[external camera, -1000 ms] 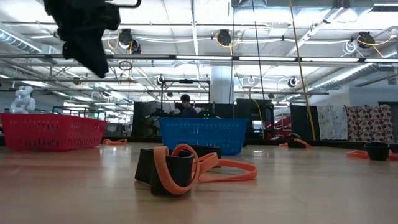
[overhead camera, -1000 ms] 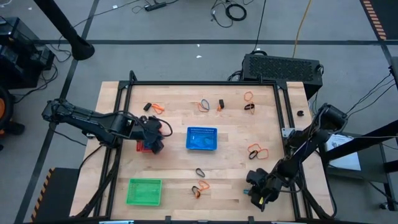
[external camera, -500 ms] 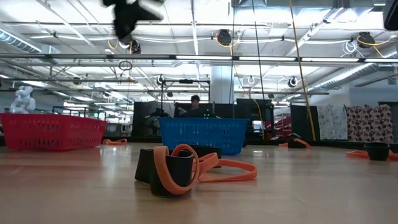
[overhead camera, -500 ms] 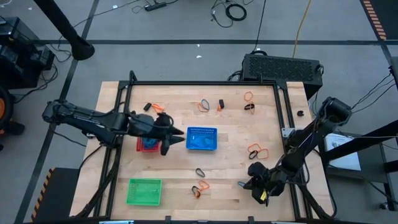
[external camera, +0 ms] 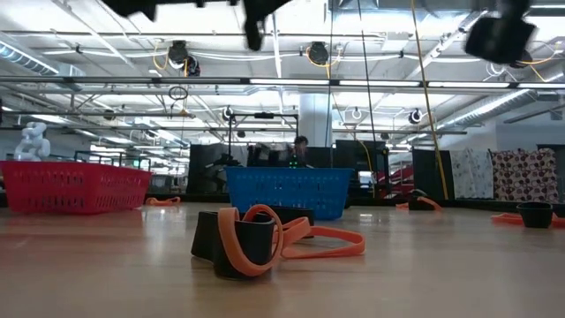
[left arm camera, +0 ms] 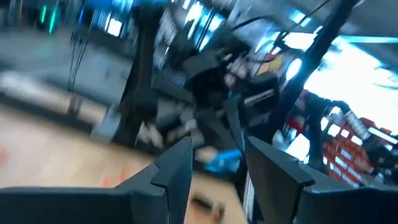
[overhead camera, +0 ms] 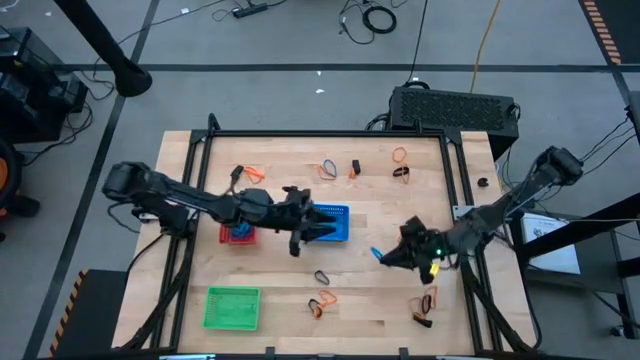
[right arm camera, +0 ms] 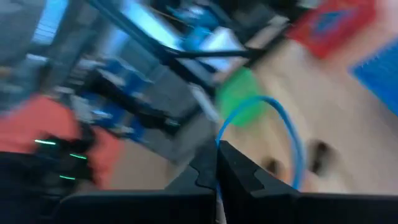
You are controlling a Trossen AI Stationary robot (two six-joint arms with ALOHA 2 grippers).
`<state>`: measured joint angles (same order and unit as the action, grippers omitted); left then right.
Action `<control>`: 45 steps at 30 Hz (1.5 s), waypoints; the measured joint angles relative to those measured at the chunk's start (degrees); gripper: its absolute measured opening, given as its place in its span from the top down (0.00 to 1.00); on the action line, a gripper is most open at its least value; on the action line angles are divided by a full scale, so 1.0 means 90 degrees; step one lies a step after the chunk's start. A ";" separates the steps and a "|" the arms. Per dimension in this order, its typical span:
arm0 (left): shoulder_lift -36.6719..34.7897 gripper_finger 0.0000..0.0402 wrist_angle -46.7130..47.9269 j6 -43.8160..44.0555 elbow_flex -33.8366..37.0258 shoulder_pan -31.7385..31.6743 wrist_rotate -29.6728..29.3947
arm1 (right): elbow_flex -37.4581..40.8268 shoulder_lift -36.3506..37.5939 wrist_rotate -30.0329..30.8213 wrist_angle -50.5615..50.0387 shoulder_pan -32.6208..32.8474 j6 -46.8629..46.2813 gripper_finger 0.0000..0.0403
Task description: Sort rubber bands into baskets
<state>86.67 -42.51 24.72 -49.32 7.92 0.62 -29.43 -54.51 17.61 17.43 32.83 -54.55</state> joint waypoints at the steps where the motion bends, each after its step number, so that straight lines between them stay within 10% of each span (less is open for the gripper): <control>1: 0.0158 0.61 -0.0437 -0.0189 -0.0013 0.0000 0.0000 | 0.0000 -0.0003 -0.0340 0.0355 -0.0165 0.0043 1.00; 17: 0.1261 0.61 0.0105 -0.1503 -0.1702 -0.0095 0.0372 | -0.0002 -0.0151 -0.2501 0.2339 -0.1725 -0.0124 1.00; 45: 0.1305 0.61 0.0533 -0.1151 -0.1719 -0.0727 0.1862 | -0.0002 -0.0156 -0.3332 0.1877 -0.3287 -0.0019 1.00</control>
<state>98.41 -37.71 14.36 -64.79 1.38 17.38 -29.45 -55.92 -12.38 34.32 3.25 -54.72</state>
